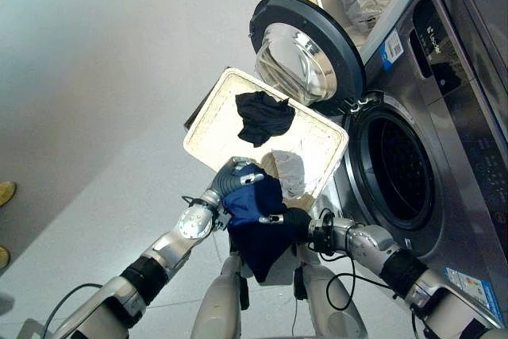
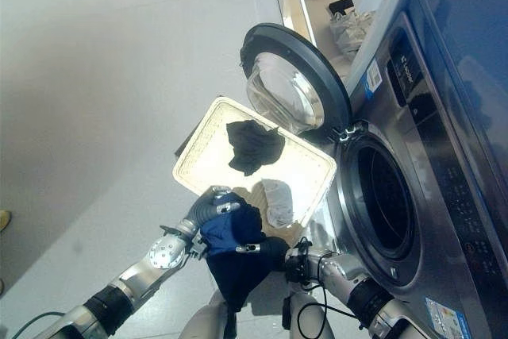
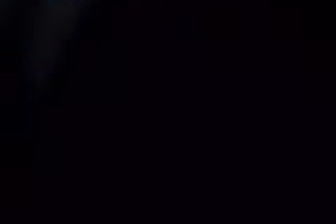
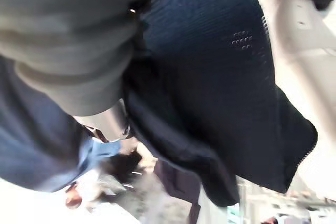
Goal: Put the clothes into the washing machine.
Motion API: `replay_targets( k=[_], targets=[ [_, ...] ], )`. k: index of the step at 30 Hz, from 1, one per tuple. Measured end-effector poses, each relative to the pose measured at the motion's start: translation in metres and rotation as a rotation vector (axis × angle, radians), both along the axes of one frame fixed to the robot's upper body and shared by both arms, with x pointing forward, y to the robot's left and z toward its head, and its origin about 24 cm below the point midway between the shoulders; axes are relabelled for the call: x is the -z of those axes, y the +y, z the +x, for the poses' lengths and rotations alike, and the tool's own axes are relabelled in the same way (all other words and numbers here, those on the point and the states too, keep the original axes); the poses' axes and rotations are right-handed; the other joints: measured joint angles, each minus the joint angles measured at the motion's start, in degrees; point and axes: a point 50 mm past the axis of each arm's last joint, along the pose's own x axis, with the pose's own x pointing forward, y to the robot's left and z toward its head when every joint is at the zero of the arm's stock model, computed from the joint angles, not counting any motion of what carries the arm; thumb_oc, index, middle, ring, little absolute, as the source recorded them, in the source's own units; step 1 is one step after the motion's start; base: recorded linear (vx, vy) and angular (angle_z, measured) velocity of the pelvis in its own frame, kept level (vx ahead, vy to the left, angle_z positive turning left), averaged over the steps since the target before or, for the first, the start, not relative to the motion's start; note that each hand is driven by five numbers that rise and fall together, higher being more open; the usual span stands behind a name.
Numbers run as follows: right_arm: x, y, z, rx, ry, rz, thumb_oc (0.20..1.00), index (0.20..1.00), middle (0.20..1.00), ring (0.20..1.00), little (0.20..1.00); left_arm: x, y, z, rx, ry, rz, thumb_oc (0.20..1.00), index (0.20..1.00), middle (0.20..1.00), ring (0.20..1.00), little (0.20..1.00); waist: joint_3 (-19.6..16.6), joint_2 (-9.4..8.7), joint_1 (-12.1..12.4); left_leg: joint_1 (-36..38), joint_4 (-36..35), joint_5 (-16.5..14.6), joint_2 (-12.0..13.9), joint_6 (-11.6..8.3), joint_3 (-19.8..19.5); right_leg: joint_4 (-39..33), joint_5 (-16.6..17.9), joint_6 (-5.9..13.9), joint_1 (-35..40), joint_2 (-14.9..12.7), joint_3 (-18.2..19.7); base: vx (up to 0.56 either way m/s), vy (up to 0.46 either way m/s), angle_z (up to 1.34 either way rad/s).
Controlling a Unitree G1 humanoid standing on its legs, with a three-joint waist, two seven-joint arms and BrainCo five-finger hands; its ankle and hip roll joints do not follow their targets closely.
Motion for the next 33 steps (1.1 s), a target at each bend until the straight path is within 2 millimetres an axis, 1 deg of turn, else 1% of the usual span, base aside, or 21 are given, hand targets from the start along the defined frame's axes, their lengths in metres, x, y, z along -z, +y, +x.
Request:
replay_targets(
  k=[3, 5, 6, 7, 8, 10, 13, 17, 18, 20, 21, 23, 25, 26, 27, 28, 29, 31, 32, 33],
  targets=[
    [0.018, -0.007, -0.012, 0.000, 0.090, -0.048, 0.200, 0.200, 0.200, 0.200, 0.200, -0.030, 0.019, 0.015, -0.132, -0.154, 0.108, 1.000, 1.000, 1.000, 1.000, 1.000, 0.05, 0.09, -0.01, 0.02, -0.10, 0.05, -0.08, 0.05, 0.10, 0.00, 0.01, -0.02, -0.02, -0.08, -0.01, 0.00, 0.000, 0.00],
    [0.026, -0.011, -0.018, 0.017, 0.127, -0.056, 0.200, 0.200, 0.200, 0.200, 0.200, -0.045, 0.031, 0.021, -0.184, -0.218, 0.191, 1.000, 1.000, 1.000, 1.000, 1.000, 0.15, 0.24, -0.07, 0.07, -0.19, 0.05, -0.11, 0.05, 0.16, 0.00, 0.01, -0.02, -0.04, -0.14, 0.00, 0.00, 0.000, 0.00],
    [0.030, -0.014, -0.021, 0.027, 0.143, -0.059, 0.200, 0.200, 0.200, 0.200, 0.200, -0.053, 0.037, 0.024, -0.203, -0.240, 0.231, 1.000, 1.000, 1.000, 1.000, 1.000, 0.29, 0.45, -0.05, 0.07, -0.19, 0.05, -0.14, 0.05, 0.22, 0.00, 0.01, -0.02, -0.04, -0.15, -0.01, 0.00, 0.000, 0.00],
    [0.031, -0.015, -0.022, 0.028, 0.145, -0.058, 0.200, 0.200, 0.200, 0.200, 0.200, -0.056, 0.040, 0.025, -0.214, -0.247, 0.244, 1.000, 1.000, 1.000, 1.000, 1.000, 0.37, 0.58, -0.04, 0.07, -0.19, 0.05, -0.16, 0.05, 0.24, 0.00, 0.01, -0.02, -0.04, -0.16, -0.01, 0.00, 0.000, 0.00],
    [0.035, -0.019, -0.026, 0.037, 0.158, -0.064, 0.200, 0.200, 0.200, 0.200, 0.200, -0.060, 0.045, 0.026, -0.233, -0.252, 0.250, 1.000, 1.000, 1.000, 1.000, 1.000, 0.48, 0.75, -0.06, 0.08, -0.20, 0.05, -0.17, 0.05, 0.29, 0.00, 0.01, -0.02, -0.04, -0.17, 0.00, 0.00, 0.000, 0.00],
    [0.034, -0.019, -0.026, 0.050, 0.156, -0.043, 0.200, 0.200, 0.200, 0.200, 0.200, -0.058, 0.045, 0.027, -0.229, -0.238, 0.253, 1.000, 1.000, 1.000, 1.000, 1.000, 0.48, 0.75, -0.02, 0.08, -0.19, 0.05, -0.14, 0.05, 0.30, 0.00, -0.02, 0.01, -0.04, -0.16, 0.00, 0.00, 0.000, 0.00],
    [0.030, -0.017, -0.022, 0.099, 0.151, 0.040, 0.200, 0.200, 0.200, 0.200, 0.200, -0.048, 0.042, 0.025, -0.206, -0.169, 0.206, 1.000, 1.000, 1.000, 1.000, 1.000, 0.49, 0.77, -0.11, 0.13, -0.20, 0.04, -0.14, 0.04, 0.37, 0.00, -0.03, 0.03, -0.04, -0.16, 0.01, 0.00, 0.000, 0.00],
    [0.016, -0.002, -0.011, 0.259, 0.119, 0.276, 0.200, 0.200, 0.200, 0.200, 0.200, -0.024, 0.037, 0.019, -0.187, -0.059, 0.120, 1.000, 1.000, 1.000, 1.000, 1.000, 0.52, 0.81, -0.19, 0.13, -0.20, 0.04, -0.18, 0.03, 0.77, 0.00, -0.02, 0.03, -0.27, -0.18, 0.48, 0.01, 0.024, -0.04],
    [0.011, 0.000, -0.007, 0.326, 0.116, 0.356, 0.200, 0.200, 0.200, 0.200, 0.200, -0.018, 0.037, 0.018, -0.195, -0.032, 0.099, 1.000, 1.000, 1.000, 1.000, 1.000, 0.53, 0.81, -0.16, 0.13, -0.20, 0.01, -0.19, 0.00, 0.85, 0.00, -0.02, 0.04, -0.38, -0.17, 0.67, 0.01, 0.026, -0.07],
    [0.005, 0.005, -0.002, 0.397, 0.112, 0.451, 0.200, 0.200, 0.200, 0.200, 0.200, -0.011, 0.038, 0.016, -0.211, -0.004, 0.071, 1.000, 1.000, 1.000, 1.000, 1.000, 0.55, 0.84, -0.29, 0.03, -0.23, -0.03, -0.20, -0.04, 1.13, 0.17, -0.01, 0.05, -0.81, -0.16, 1.03, 0.01, 0.018, -0.13],
    [-0.003, 0.005, 0.005, 0.501, 0.093, 0.563, 0.200, 0.200, 0.200, 0.200, 0.200, -0.004, 0.042, 0.015, -0.249, 0.027, 0.033, 1.000, 1.000, 1.000, 1.000, 1.000, 0.78, 1.13, -0.19, -0.40, -0.24, -0.05, -0.21, -0.07, 1.87, 0.69, 0.00, 0.06, -1.74, -0.17, 1.60, 0.01, 0.013, -0.15],
    [-0.009, 0.000, 0.012, 0.575, 0.068, 0.635, 0.200, 0.200, 0.200, 0.200, 0.200, 0.000, 0.047, 0.015, -0.277, 0.039, 0.019, 1.000, 1.000, 1.000, 1.000, 1.000, 1.11, 1.49, -0.57, -0.77, -0.24, 0.00, -0.27, -0.01, 2.22, 0.93, 0.00, 0.07, -2.28, -0.22, 1.74, 0.01, 0.012, -0.10],
    [-0.023, -0.019, 0.027, 0.784, 0.005, 0.794, 0.200, 0.200, 0.200, 0.200, 0.200, 0.013, 0.067, 0.017, -0.414, 0.095, -0.048, 1.000, 1.000, 1.000, 1.000, 1.000, 1.32, 1.81, -1.26, -0.88, -0.25, -0.04, -0.34, -0.03, 2.48, 0.99, 0.03, 0.11, -2.67, -0.22, 2.38, 0.04, 0.028, -0.11],
    [-0.027, -0.030, 0.032, 0.862, -0.024, 0.837, 0.200, 0.200, 0.200, 0.200, 0.200, 0.018, 0.075, 0.017, -0.459, 0.115, -0.063, 1.000, 1.000, 1.000, 1.000, 1.000, 1.38, 1.93, -1.54, -0.91, -0.26, -0.05, -0.36, -0.02, 2.54, 0.98, 0.03, 0.11, -2.75, -0.22, 2.46, 0.09, 0.030, -0.06],
    [-0.034, -0.048, 0.040, 0.959, -0.073, 0.888, 0.200, 0.200, 0.200, 0.200, 0.200, 0.026, 0.086, 0.014, -0.506, 0.148, -0.075, 1.000, 1.000, 1.000, 1.000, 1.000, 1.47, 2.11, -1.70, -0.97, -0.26, -0.07, -0.37, -0.04, 2.74, 1.04, 0.03, 0.12, -2.95, -0.23, 2.79, 0.09, 0.025, -0.12],
    [-0.044, -0.073, 0.049, 1.095, -0.136, 0.940, 0.200, 0.200, 0.200, 0.200, 0.200, 0.032, 0.096, 0.012, -0.553, 0.175, -0.125, 1.000, 1.000, 1.000, 1.000, 1.000, 1.62, 2.41, -1.72, -0.94, -0.27, -0.10, -0.37, -0.05, 3.43, 1.13, 0.05, 0.16, -3.15, -0.24, 3.13, 0.12, 0.021, -0.12],
    [-0.054, -0.103, 0.060, 1.264, -0.201, 0.993, 0.200, 0.200, 0.200, 0.200, 0.200, 0.042, 0.105, 0.009, -0.601, 0.220, -0.168, 1.000, 1.000, 1.000, 1.000, 1.000, 1.87, 2.92, -1.80, -0.93, -0.26, -0.10, -0.41, -0.05, 3.75, 1.14, 0.11, 0.24, -3.15, -0.30, 3.18, 0.07, 0.015, -0.11],
    [-0.066, -0.135, 0.066, 1.430, -0.264, 1.035, 0.200, 0.200, 0.200, 0.200, 0.200, 0.051, 0.112, 0.003, -0.623, 0.257, -0.193, 1.000, 1.000, 1.000, 1.000, 1.000, 2.01, 3.24, -1.85, -0.95, -0.28, -0.12, -0.45, -0.03, 3.86, 1.13, 0.14, 0.26, -3.31, -0.31, 3.45, 0.06, 0.001, -0.07],
    [-0.080, -0.175, 0.071, 1.609, -0.330, 1.056, 0.200, 0.200, 0.200, 0.200, 0.200, 0.064, 0.115, -0.005, -0.632, 0.296, -0.216, 1.000, 1.000, 1.000, 1.000, 1.000, 2.14, 3.70, -1.78, -0.94, -0.28, -0.12, -0.47, -0.02, 3.94, 1.13, 0.17, 0.30, -3.38, -0.32, 3.68, 0.09, -0.021, -0.06],
    [-0.080, -0.194, 0.069, 1.657, -0.385, 0.978, 0.200, 0.200, 0.200, 0.200, 0.200, 0.074, 0.114, -0.011, -0.628, 0.327, -0.224, 1.000, 1.000, 1.000, 1.000, 1.000, 2.23, 4.09, -1.80, -0.94, -0.28, -0.12, -0.47, -0.02, 3.94, 1.12, 0.18, 0.29, -3.40, -0.32, 3.69, 0.06, -0.028, -0.04]
  ],
)
